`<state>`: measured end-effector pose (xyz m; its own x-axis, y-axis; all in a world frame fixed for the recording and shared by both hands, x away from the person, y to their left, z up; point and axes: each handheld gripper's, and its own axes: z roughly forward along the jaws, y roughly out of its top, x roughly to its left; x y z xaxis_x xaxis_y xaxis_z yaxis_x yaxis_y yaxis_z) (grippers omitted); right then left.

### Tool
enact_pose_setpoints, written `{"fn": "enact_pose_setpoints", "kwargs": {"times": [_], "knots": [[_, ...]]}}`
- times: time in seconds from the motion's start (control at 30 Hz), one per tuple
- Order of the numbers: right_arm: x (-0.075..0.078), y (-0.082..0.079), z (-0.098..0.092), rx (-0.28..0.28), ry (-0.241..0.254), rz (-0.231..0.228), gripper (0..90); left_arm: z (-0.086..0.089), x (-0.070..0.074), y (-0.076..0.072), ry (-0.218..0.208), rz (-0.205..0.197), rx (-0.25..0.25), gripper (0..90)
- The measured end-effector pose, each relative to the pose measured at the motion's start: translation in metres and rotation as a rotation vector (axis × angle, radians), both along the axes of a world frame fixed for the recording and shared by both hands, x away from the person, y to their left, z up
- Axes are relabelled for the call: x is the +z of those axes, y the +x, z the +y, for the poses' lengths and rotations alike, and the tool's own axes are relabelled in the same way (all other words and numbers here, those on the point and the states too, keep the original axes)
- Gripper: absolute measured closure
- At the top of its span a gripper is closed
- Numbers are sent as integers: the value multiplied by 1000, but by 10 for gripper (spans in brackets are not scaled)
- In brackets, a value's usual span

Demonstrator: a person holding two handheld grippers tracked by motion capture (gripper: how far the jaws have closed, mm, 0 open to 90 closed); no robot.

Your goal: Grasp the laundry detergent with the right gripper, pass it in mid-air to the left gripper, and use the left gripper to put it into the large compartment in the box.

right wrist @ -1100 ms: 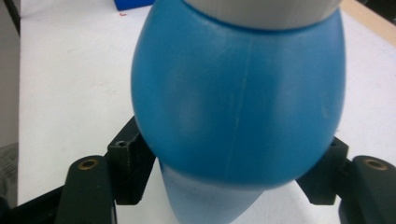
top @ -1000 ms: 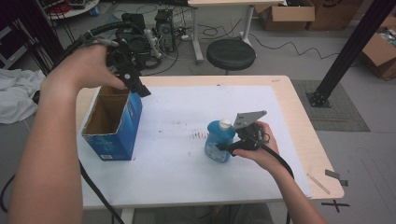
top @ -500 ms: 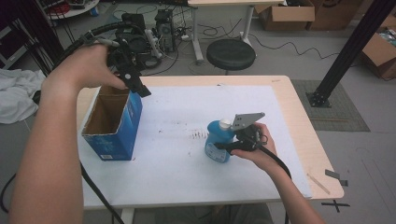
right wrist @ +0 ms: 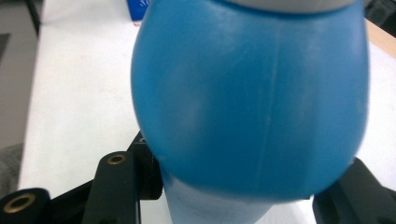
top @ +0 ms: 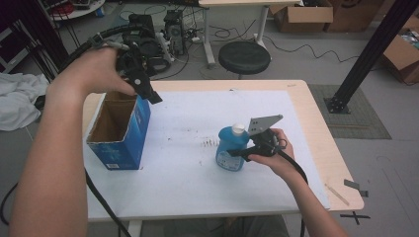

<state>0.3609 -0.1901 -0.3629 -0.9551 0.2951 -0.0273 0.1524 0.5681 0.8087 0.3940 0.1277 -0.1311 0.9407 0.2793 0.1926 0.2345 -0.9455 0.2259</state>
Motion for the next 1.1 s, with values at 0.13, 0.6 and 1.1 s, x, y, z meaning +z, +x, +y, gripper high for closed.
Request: {"fn": "enact_pose_setpoints", "kwargs": {"times": [0.13, 0.6, 1.1], "knots": [[11, 3, 2, 44, -2, 2, 455, -3, 2, -1, -4, 3, -11, 147], [64, 15, 22, 226, 2, 27, 456, -22, 9, -10, -39, 21, -75, 142], [95, 16, 45, 302, -18, 10, 457, -52, 8, -18, -64, 41, -159, 124]]}}
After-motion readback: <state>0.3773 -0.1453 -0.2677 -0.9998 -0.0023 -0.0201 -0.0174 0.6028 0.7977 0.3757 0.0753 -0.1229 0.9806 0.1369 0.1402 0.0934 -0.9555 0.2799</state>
